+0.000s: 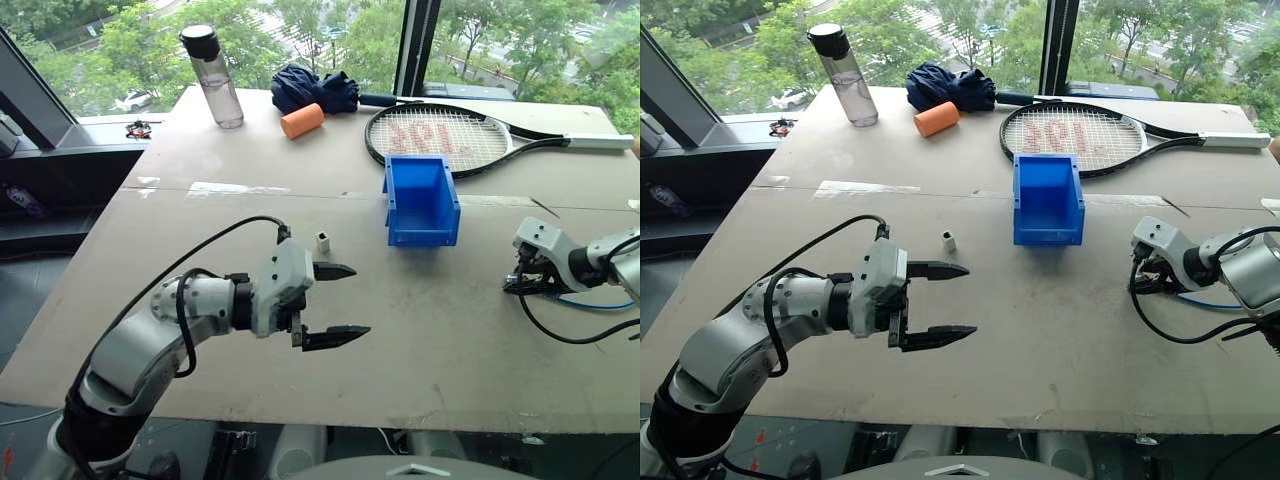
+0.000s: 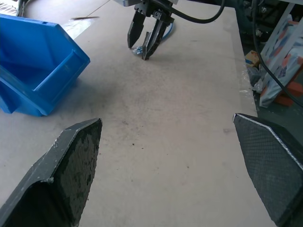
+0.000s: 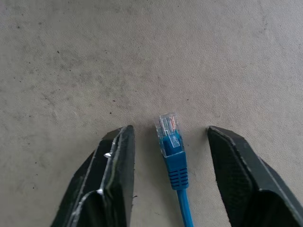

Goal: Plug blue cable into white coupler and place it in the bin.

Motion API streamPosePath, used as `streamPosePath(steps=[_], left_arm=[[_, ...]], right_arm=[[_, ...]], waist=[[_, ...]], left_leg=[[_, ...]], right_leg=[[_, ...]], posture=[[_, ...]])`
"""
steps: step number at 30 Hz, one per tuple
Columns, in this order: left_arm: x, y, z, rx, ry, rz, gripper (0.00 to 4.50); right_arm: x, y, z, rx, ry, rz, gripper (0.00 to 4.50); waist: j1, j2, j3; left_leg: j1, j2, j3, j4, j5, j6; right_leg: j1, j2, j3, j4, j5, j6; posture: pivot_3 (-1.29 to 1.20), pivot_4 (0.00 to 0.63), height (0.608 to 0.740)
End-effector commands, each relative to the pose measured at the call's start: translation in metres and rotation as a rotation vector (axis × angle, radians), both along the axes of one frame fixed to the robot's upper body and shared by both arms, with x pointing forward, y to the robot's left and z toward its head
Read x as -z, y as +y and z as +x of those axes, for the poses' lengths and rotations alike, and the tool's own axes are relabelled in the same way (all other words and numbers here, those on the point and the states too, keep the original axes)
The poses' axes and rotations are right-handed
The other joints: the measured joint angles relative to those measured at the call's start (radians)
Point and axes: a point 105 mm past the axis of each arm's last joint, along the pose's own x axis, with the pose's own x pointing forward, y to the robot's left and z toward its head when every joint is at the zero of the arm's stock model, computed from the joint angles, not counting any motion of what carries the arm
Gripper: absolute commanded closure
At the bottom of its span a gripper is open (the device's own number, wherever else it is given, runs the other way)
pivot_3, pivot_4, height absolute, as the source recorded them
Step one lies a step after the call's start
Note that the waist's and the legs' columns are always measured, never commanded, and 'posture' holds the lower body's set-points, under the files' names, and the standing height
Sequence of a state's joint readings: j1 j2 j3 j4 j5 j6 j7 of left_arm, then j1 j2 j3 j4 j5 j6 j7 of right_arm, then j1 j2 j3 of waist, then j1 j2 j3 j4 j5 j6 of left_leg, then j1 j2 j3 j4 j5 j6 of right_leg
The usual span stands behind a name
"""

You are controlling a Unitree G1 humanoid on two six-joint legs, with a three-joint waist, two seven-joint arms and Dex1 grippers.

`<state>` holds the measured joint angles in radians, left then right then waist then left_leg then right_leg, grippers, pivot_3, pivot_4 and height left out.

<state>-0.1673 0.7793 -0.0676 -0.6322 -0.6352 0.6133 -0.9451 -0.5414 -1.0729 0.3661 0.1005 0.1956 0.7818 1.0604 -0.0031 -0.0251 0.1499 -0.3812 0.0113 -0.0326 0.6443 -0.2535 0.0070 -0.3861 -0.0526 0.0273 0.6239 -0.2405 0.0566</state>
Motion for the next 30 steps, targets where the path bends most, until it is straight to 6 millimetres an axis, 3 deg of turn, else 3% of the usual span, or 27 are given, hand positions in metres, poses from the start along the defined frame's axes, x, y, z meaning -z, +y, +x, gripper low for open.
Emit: streamPosePath(steps=[1,2,8,10,12,16,17,20,21,22,24,26,30], left_arm=[[-0.007,-0.001,-0.002,0.016,-0.028,-0.041,0.0],[-0.006,-0.001,-0.002,0.015,-0.024,-0.045,0.0],[0.003,0.012,0.009,-0.063,-0.013,-0.035,0.0],[0.005,0.015,0.014,-0.091,-0.027,-0.023,0.0],[0.004,0.017,0.021,-0.123,-0.044,-0.019,0.0],[0.006,0.015,0.026,-0.114,-0.028,0.002,0.0],[0.006,0.014,0.027,-0.11,-0.019,0.011,0.0],[0.014,0.015,0.034,-0.131,-0.01,0.072,0.0],[0.015,0.014,0.035,-0.126,-0.006,0.075,0.0],[0.016,0.012,0.037,-0.121,-0.004,0.078,0.0],[0.022,0.009,0.041,-0.116,0.001,0.097,0.0],[0.029,0.002,0.047,-0.104,0.003,0.116,0.0],[0.041,-0.013,0.058,-0.062,-0.027,0.151,0.0]], right_arm=[[-0.008,0.003,-0.002,-0.04,-0.046,-0.046,4.09],[-0.012,0.013,-0.003,-0.076,-0.059,-0.031,4.48],[-0.035,0.121,-0.012,-0.342,-0.138,0.138,4.48],[-0.036,0.166,-0.014,-0.462,-0.16,0.165,4.48],[-0.032,0.196,-0.017,-0.544,-0.167,0.161,4.48],[-0.014,0.203,-0.01,-0.59,-0.177,0.101,4.48],[-0.007,0.201,-0.01,-0.587,-0.165,0.104,3.66],[-0.011,0.189,-0.001,-0.517,-0.241,0.126,2.31],[-0.018,0.185,-0.004,-0.503,-0.255,0.161,2.04],[-0.025,0.179,-0.01,-0.496,-0.267,0.208,1.28],[-0.038,0.166,-0.028,-0.496,-0.295,0.315,0.62],[-0.045,0.147,-0.053,-0.483,-0.357,0.401,0.62],[-0.036,0.11,-0.1,-0.384,-0.426,0.431,0.62]], waist=[[0.001,0.0,0.0],[0.001,0.0,0.0],[-0.018,0.002,0.001],[-0.017,0.003,0.001],[-0.013,0.002,0.001],[0.014,0.001,0.001],[0.017,0.002,0.001],[0.017,0.001,0.0],[0.018,0.001,0.0],[0.016,0.001,0.001],[0.017,0.002,0.001],[0.026,0.002,0.001],[0.028,0.002,-0.001]], left_leg=[[0.0,0.0,0.0,0.001,0.0,0.0],[0.0,0.0,0.0,0.001,0.0,0.0],[0.001,0.003,-0.002,0.0,0.0,0.0],[0.001,0.003,-0.002,0.0,0.0,0.0],[0.001,0.004,-0.002,-0.001,0.0,0.0],[-0.002,0.0,-0.006,0.0,0.0,0.0],[-0.002,-0.001,-0.005,0.0,0.0,0.0],[-0.004,-0.004,-0.005,0.002,0.0,0.0],[-0.003,-0.004,-0.004,0.002,0.0,0.0],[-0.004,-0.004,-0.005,0.002,0.0,0.0],[-0.004,-0.004,-0.005,0.001,0.0,0.0],[-0.004,-0.004,-0.008,0.001,0.0,0.0],[-0.003,-0.003,-0.009,0.001,-0.001,0.001]], right_leg=[[0.0,0.0,0.0,0.0,0.0,0.0],[0.0,0.0,0.0,0.0,0.0,0.0],[-0.001,0.003,0.0,0.002,0.002,0.003],[-0.001,0.003,0.0,0.003,0.002,0.004],[-0.001,0.004,-0.001,0.003,0.002,0.004],[-0.002,0.001,-0.006,0.002,0.002,0.003],[-0.002,-0.002,-0.005,0.002,0.002,0.003],[-0.002,-0.004,-0.005,0.001,0.002,0.003],[-0.002,-0.004,-0.004,0.001,0.002,0.003],[-0.001,-0.004,-0.004,0.001,0.002,0.003],[-0.001,-0.003,-0.005,0.002,0.002,0.003],[-0.001,-0.003,-0.007,0.002,0.002,0.004],[0.002,-0.002,-0.009,0.002,0.001,0.006]], posture=[[0.0,0.15,0.74],[0.0,0.15,0.74],[0.0,0.15,0.74],[0.0,0.15,0.74],[0.0,0.15,0.74],[0.0,0.15,0.74],[0.0,0.15,0.74],[0.0,0.15,0.74],[0.0,0.15,0.74],[0.0,0.15,0.74],[0.0,0.15,0.74],[0.0,0.15,0.74],[0.0,0.15,0.74]])
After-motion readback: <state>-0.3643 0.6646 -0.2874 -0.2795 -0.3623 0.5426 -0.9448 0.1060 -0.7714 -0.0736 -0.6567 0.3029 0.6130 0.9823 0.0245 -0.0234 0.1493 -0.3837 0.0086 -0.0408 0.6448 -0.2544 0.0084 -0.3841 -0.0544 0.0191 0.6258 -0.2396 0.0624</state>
